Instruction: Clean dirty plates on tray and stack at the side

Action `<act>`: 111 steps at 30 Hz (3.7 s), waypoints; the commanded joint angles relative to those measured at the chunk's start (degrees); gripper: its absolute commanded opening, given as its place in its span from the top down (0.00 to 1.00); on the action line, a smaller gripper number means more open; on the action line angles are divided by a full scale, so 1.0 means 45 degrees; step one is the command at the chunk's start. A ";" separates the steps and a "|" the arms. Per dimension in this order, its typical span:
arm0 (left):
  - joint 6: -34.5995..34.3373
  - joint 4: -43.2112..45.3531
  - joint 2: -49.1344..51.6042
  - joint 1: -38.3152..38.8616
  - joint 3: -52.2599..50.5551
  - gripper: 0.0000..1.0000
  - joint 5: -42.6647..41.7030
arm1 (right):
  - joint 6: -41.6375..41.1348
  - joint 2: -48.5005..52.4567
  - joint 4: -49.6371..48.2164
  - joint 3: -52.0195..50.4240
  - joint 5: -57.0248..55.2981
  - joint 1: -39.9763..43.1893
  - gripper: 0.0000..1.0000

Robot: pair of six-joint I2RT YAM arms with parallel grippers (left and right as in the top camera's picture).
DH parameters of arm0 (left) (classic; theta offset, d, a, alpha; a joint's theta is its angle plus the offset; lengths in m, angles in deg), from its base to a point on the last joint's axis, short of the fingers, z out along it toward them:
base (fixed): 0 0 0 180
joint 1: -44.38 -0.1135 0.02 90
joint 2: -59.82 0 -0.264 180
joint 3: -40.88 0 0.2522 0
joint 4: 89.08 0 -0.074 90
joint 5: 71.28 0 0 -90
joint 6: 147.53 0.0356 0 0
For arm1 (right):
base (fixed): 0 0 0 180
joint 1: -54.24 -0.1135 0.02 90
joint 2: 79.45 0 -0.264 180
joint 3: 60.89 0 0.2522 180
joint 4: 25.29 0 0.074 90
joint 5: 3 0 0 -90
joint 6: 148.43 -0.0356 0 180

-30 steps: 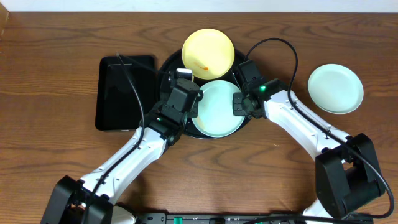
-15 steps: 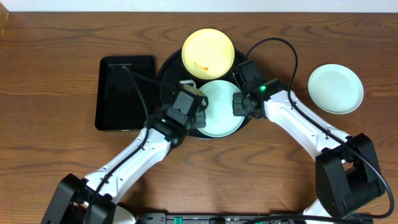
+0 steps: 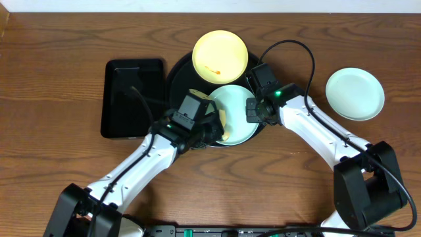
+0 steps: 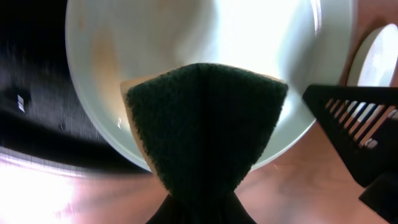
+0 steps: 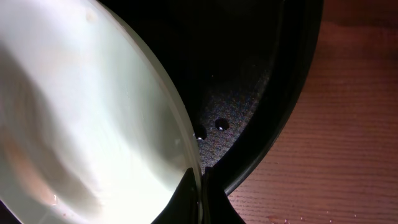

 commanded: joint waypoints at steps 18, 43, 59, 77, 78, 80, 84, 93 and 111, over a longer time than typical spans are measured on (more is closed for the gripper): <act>-0.5634 0.0126 0.0967 -0.0160 -0.0330 0.92 -0.2584 | 0.0180 0.0092 0.0005 -0.0063 0.0010 -0.0049 0.99; -0.4891 0.2429 0.2919 -0.1248 -0.0330 0.93 -0.3113 | 0.0185 0.0092 0.0010 -0.0063 0.0005 -0.0049 0.99; -0.3832 0.2453 0.2977 -0.1622 -0.0330 0.93 -0.2200 | 0.0185 0.0092 0.0010 -0.0063 0.0005 -0.0049 0.99; -0.1778 0.4279 0.2973 -0.2817 -0.0330 0.93 -0.2098 | 0.0180 0.0092 0.0010 -0.0063 0.0005 -0.0049 0.99; -0.1783 0.4605 0.2973 -0.2895 -0.0330 0.92 -0.2147 | 0.0180 0.0092 0.0005 -0.0063 0.0005 -0.0049 0.99; -0.1787 0.5654 0.2973 -0.3109 -0.0325 0.93 -0.2667 | 0.0185 0.0092 0.0010 -0.0063 0.0005 -0.0049 0.99; -0.1855 0.8286 0.2948 -0.3439 -0.0325 0.93 -0.4682 | 0.0185 0.0092 0.0010 -0.0063 0.0000 -0.0049 0.99; -0.2467 0.6028 0.2924 -0.2375 -0.0330 0.93 -0.6664 | 0.0185 0.0092 0.0005 -0.0063 0.0000 -0.0049 0.99; -0.2220 0.3011 0.2958 -0.1234 -0.0486 0.92 -0.5829 | 0.0185 0.0092 0.0005 -0.0063 0.0000 -0.0049 0.99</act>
